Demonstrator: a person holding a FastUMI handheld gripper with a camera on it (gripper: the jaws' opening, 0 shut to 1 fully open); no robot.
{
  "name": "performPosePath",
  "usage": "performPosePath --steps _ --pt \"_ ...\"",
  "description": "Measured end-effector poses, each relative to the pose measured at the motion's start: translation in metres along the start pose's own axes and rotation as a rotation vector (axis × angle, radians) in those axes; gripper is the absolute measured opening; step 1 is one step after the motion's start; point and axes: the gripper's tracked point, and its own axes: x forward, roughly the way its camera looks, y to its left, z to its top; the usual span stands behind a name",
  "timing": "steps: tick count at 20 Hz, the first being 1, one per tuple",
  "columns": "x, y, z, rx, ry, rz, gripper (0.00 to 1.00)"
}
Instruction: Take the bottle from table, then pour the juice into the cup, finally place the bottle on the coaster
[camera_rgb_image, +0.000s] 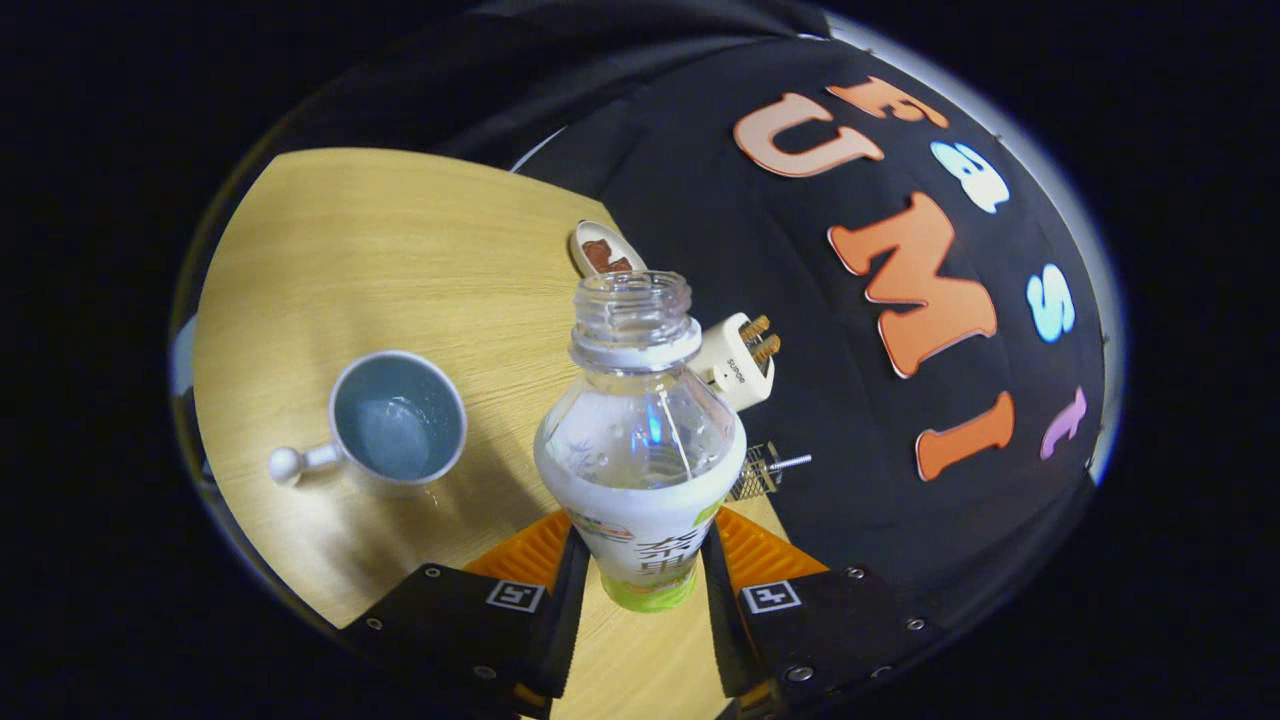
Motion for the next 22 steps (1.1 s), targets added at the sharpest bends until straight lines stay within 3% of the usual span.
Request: performPosePath --steps 6,12,15,17,22 --pt "0.013 -0.024 -0.003 0.444 -0.036 0.05 0.58" --pt "0.034 -0.041 0.007 0.742 -0.114 0.104 0.57" --pt "0.052 -0.053 0.008 0.893 -0.138 0.089 0.57" --pt "0.068 -0.048 0.007 0.947 -0.126 0.106 0.57" --pt "0.114 -0.035 -0.006 0.929 -0.066 0.116 0.57"
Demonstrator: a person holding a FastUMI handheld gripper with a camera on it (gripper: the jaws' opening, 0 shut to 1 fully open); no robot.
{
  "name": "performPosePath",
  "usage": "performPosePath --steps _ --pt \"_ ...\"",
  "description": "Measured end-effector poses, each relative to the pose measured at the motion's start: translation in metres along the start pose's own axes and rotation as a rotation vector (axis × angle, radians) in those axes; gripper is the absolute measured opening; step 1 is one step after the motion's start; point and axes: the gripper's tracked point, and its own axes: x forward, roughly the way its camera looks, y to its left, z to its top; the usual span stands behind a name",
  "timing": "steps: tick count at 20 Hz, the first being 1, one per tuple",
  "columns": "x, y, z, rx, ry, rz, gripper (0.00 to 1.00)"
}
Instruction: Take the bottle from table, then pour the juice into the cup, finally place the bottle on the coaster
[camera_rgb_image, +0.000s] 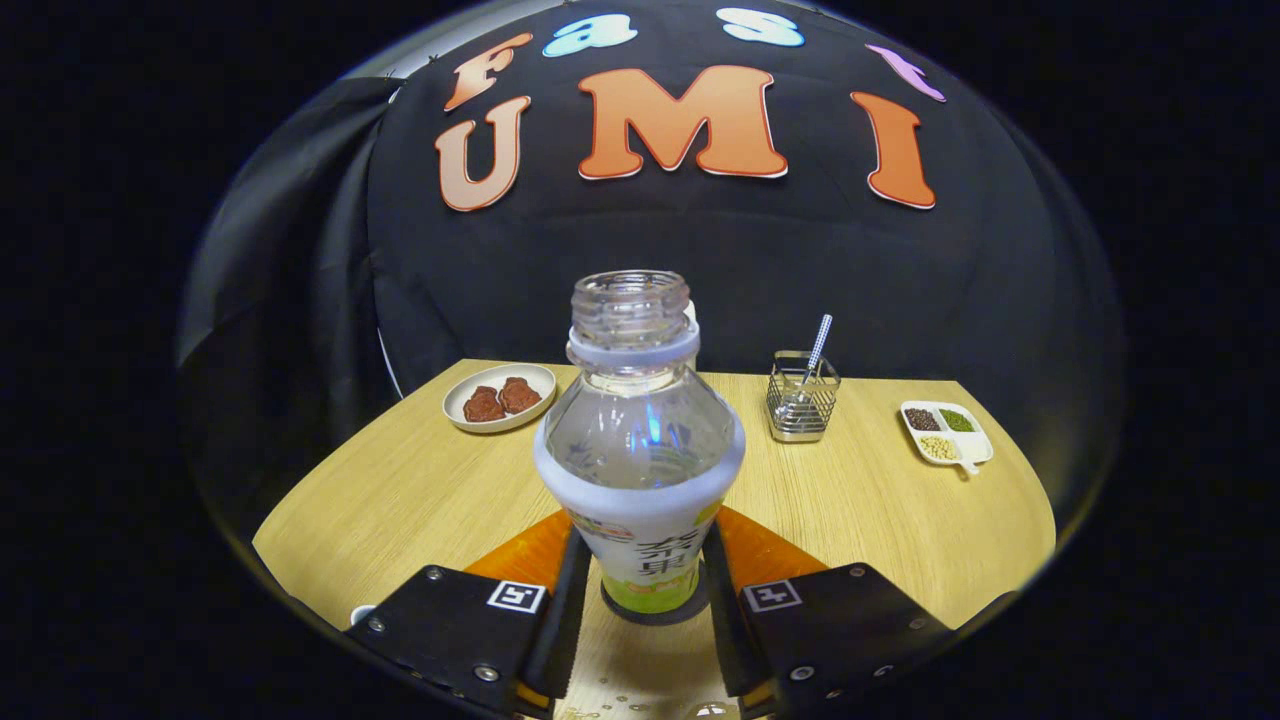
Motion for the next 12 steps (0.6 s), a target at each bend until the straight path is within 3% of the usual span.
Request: performPosePath --steps 6,12 --pt "0.025 -0.005 -0.029 -0.006 0.064 -0.027 0.6" --pt "0.014 -0.01 -0.028 -0.027 0.055 -0.054 0.7"
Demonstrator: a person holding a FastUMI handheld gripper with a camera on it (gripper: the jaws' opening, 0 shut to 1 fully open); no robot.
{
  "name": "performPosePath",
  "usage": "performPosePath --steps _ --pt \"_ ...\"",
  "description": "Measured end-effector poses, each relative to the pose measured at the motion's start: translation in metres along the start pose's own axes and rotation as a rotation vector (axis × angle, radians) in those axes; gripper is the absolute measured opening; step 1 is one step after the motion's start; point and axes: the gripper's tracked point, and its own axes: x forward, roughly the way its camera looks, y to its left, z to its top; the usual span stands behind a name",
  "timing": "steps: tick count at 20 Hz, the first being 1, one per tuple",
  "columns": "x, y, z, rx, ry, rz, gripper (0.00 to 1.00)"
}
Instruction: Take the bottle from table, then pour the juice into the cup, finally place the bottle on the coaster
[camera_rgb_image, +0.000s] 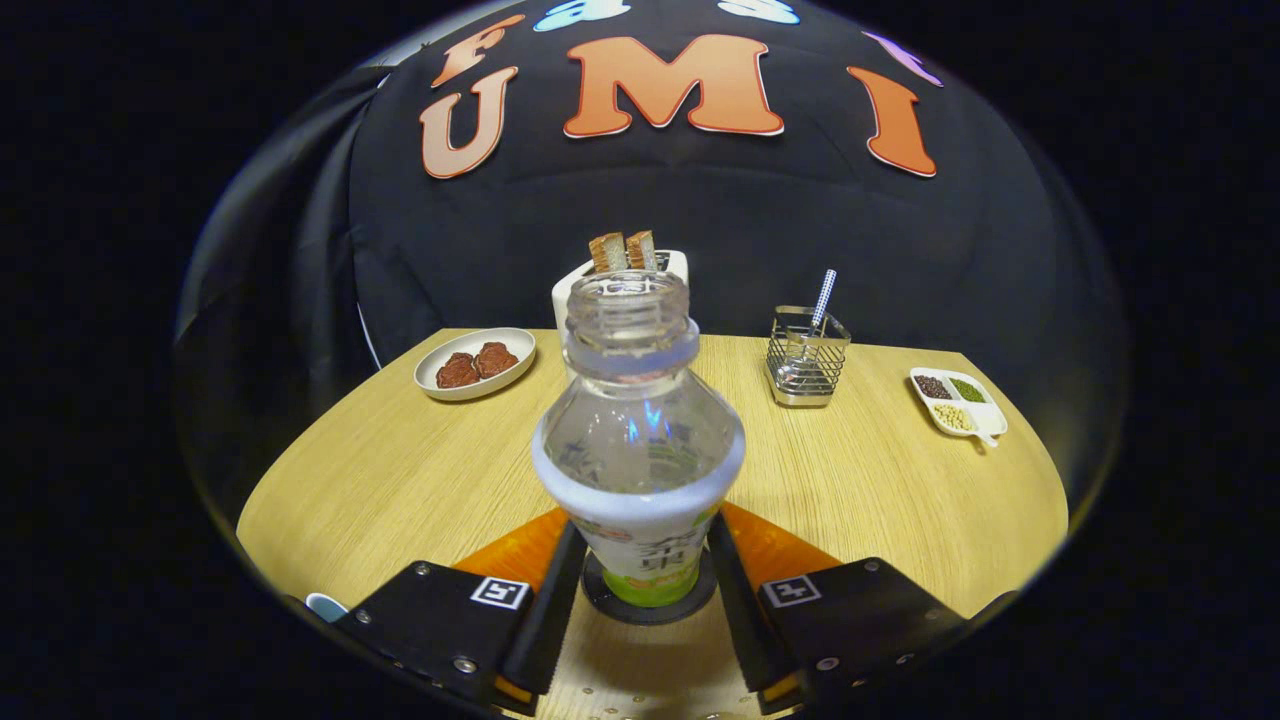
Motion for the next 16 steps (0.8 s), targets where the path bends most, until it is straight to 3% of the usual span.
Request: performPosePath --steps 3,5,11,16 --pt "-0.019 -0.002 0.012 0.011 -0.03 -0.011 0.9" --pt "-0.038 -0.006 0.018 0.029 -0.032 -0.019 0.97" --pt "-0.12 -0.036 0.056 0.065 -0.095 -0.088 0.97" --pt "-0.2 -0.072 0.112 0.001 -0.181 -0.154 0.97"
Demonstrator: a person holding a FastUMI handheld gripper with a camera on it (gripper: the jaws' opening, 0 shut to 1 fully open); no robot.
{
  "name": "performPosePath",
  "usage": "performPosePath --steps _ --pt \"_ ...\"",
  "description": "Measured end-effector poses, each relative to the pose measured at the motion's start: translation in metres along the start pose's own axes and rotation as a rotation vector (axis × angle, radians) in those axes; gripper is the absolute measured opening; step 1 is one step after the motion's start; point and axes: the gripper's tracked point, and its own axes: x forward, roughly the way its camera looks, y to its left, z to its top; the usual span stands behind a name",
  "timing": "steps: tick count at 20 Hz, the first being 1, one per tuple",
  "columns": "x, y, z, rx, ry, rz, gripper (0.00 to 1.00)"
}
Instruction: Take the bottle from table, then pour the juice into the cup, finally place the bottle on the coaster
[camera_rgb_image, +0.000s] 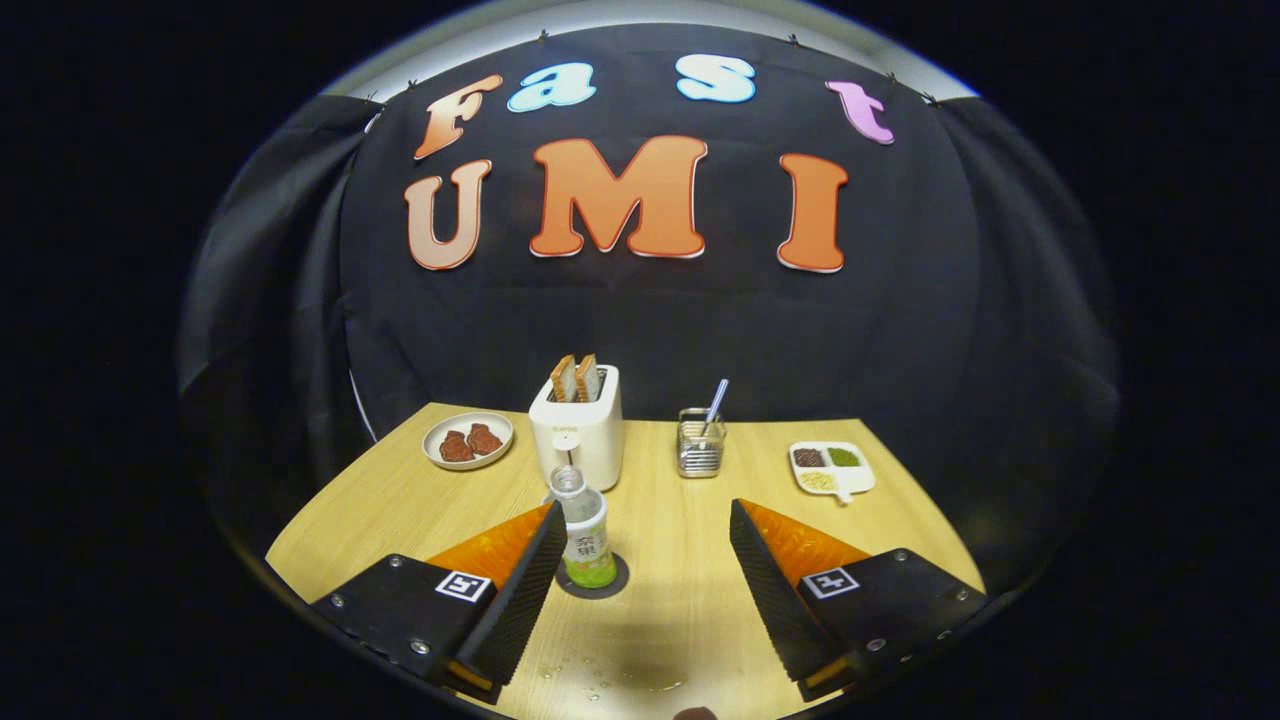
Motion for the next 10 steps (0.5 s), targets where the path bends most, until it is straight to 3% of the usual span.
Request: performPosePath --steps 10 --pt "-0.088 -0.063 0.07 0.068 -0.11 -0.117 0.97"
